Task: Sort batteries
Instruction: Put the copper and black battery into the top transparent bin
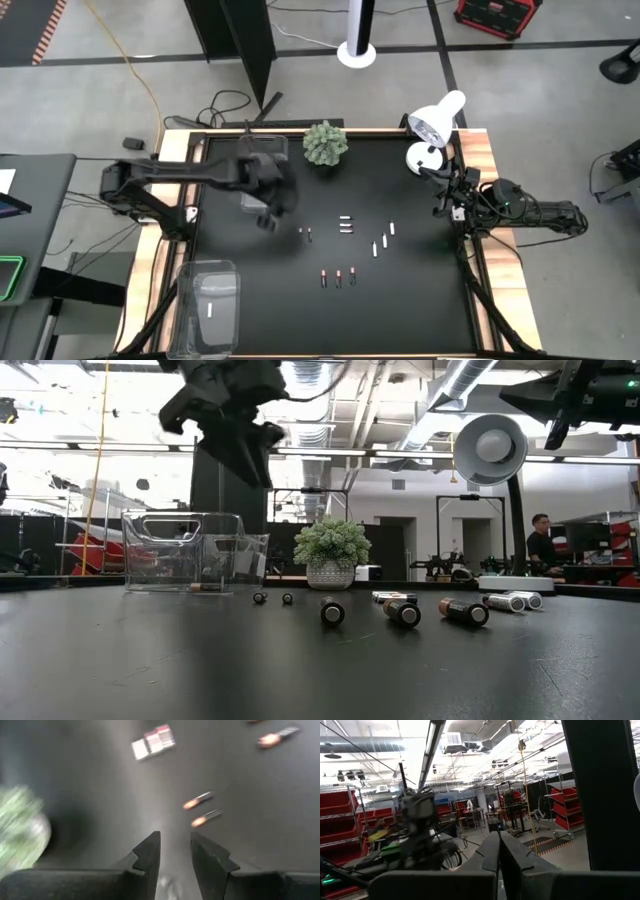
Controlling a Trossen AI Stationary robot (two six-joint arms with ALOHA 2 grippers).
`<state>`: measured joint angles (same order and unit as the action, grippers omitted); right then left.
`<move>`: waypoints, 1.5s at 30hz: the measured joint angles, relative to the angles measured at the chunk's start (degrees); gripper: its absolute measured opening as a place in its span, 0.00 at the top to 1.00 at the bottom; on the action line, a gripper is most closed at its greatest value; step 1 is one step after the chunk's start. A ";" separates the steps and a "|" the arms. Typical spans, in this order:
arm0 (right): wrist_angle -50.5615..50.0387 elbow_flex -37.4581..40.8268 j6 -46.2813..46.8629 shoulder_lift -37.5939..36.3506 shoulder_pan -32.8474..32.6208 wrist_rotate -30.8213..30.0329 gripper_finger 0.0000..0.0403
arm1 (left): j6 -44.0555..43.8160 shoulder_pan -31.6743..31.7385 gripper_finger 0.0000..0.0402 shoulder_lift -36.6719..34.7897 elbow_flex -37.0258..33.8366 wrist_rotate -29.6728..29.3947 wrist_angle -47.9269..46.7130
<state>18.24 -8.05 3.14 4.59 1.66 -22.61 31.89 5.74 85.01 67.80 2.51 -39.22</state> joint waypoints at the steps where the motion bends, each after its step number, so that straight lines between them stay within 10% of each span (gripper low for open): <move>1: -0.02 0.00 0.00 0.01 0.01 0.00 0.92 | 0.79 -1.72 0.74 1.47 -0.03 0.01 1.07; 15: 0.00 0.00 -0.11 0.00 -0.01 0.00 0.92 | 13.39 -11.04 0.63 18.05 -0.05 -12.93 2.51; 45: -0.22 0.00 -0.44 0.00 0.04 0.00 0.92 | 29.99 -7.84 0.67 23.63 0.13 -8.88 6.92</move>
<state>18.02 -8.05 2.70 4.59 1.69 -22.61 61.88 -2.09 108.64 67.93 -6.37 -32.30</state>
